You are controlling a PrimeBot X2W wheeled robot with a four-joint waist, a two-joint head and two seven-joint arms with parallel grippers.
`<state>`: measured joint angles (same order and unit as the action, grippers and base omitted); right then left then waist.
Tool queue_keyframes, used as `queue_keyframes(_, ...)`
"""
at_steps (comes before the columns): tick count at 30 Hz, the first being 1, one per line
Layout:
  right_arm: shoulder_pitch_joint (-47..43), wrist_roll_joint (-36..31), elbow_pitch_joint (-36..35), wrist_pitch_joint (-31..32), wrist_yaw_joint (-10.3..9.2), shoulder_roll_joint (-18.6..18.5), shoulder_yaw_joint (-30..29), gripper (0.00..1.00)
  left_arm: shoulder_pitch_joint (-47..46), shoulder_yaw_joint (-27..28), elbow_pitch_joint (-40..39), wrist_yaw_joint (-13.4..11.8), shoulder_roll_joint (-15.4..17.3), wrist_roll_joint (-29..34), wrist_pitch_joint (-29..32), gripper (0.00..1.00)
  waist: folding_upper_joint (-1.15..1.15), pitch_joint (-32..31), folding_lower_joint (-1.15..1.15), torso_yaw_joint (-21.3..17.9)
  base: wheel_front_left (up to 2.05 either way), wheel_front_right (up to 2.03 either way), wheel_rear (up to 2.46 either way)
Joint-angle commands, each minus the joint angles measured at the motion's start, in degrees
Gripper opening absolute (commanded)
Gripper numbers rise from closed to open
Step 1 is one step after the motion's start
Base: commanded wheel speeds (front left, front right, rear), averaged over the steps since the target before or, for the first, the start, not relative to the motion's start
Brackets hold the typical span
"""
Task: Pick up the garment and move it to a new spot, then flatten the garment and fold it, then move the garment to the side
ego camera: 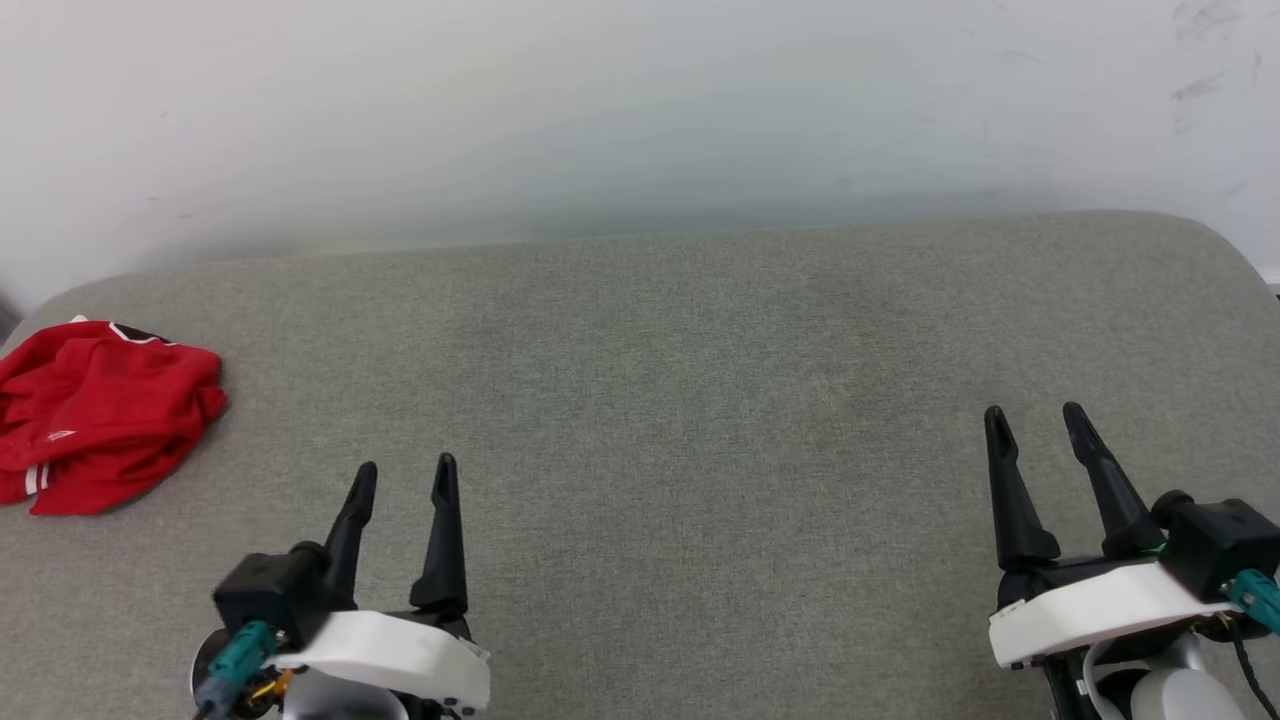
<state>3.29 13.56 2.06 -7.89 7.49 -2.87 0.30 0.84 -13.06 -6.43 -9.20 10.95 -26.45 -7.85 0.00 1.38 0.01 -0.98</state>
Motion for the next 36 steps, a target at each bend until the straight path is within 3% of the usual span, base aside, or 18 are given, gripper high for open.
queue_keyframes(1, 0.43, -2.02, -0.47, -0.56, 0.00, -0.05, 0.15, 1.00, -0.92, -1.15, -0.65, -1.01, 1.07, 1.53, -0.64, 1.00, 0.00, 0.02, 0.00, -0.03, 0.00, 0.00, 0.00)
queue_keyframes(9, 0.46, -7.93, -0.81, -1.77, 0.00, -0.04, 0.82, 1.00, -1.78, -7.36, -0.89, -6.64, 4.12, 4.97, -1.77, 1.00, 0.00, 0.04, 0.00, -0.20, 0.00, 0.00, 0.00)
queue_keyframes(14, 0.31, -9.88, -1.09, -2.43, 0.00, -0.04, 0.96, 1.00, -0.83, -7.48, -1.89, -7.80, 3.47, 3.94, -2.52, 1.00, 0.00, 0.06, 0.00, -0.28, 0.00, 0.00, 0.00)
queue_keyframes(19, -0.14, -9.99, -0.74, -3.07, 0.00, -0.03, 0.96, 1.00, 1.01, -3.90, -2.47, -4.61, 1.21, 3.07, -3.14, 1.00, 0.00, 0.08, 0.00, -0.26, 0.00, 0.00, 0.00)
queue_keyframes(30, -0.67, -6.29, 2.48, -4.43, 0.00, -0.02, 1.30, 1.00, 4.82, 5.52, -0.57, 6.69, -5.43, 8.61, -4.58, 1.00, 0.00, 0.16, -0.01, -0.35, 0.00, 0.00, 0.00)
queue_keyframes(36, -0.23, -3.62, 5.77, -5.19, -0.01, -0.02, 2.13, 1.00, 5.65, 8.09, 0.84, 10.25, -7.18, 12.35, -5.22, 1.00, 0.00, 0.10, -0.01, -0.52, 0.00, 0.00, 0.00)
